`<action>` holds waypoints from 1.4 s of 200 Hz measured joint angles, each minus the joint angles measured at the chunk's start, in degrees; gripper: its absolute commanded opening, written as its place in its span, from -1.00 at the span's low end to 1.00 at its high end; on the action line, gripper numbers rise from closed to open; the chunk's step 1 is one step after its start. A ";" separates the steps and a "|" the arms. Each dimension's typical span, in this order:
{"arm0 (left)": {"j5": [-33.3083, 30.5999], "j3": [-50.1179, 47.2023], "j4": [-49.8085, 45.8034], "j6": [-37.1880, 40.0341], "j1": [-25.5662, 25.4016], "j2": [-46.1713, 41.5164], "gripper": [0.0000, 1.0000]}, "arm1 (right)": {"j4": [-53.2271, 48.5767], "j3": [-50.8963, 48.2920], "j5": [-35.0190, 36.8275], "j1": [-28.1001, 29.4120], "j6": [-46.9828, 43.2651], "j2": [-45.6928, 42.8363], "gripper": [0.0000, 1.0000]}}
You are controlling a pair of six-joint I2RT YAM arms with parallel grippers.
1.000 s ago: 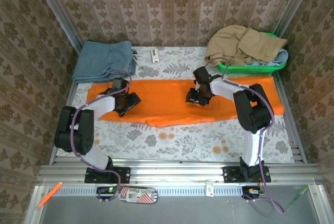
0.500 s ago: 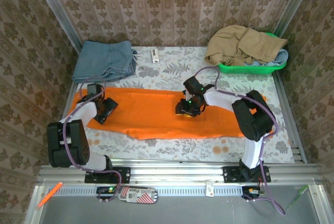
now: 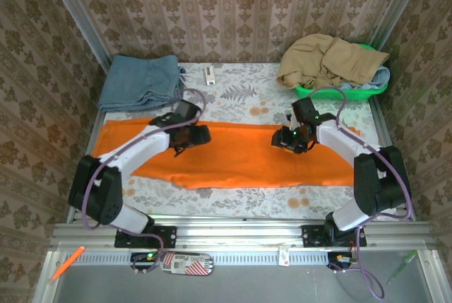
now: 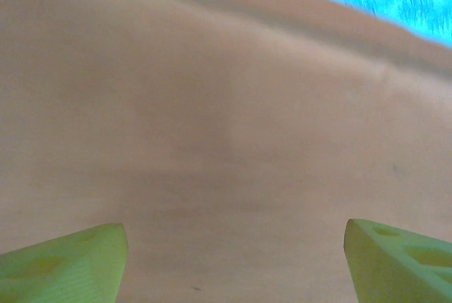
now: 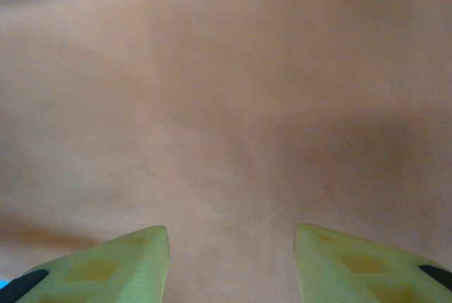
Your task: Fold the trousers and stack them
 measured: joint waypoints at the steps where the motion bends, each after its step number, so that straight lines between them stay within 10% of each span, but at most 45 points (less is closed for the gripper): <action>1: 0.17 -0.07 0.17 -0.11 -0.22 0.46 0.60 | -0.02 -0.07 0.00 -0.02 0.00 0.04 0.03; 66: 1.81 -5.88 8.48 -3.91 3.13 7.89 0.59 | 0.98 -0.39 0.09 2.10 0.33 6.73 0.00; 134: 5.77 -12.17 15.37 -4.52 19.67 3.02 0.57 | 5.62 4.52 -2.78 12.24 3.37 13.38 -0.03; 185: 4.04 -9.60 6.82 -2.93 15.45 0.28 0.59 | 3.45 5.14 -5.27 12.37 5.07 11.58 0.00; 239: -1.07 4.00 2.80 -0.83 -3.89 1.27 0.56 | -4.07 2.49 6.71 -9.18 1.25 -10.25 0.16; 280: 1.84 2.43 8.15 -1.29 -7.65 11.91 0.55 | -4.39 -4.42 7.08 -26.99 -0.11 -9.75 0.16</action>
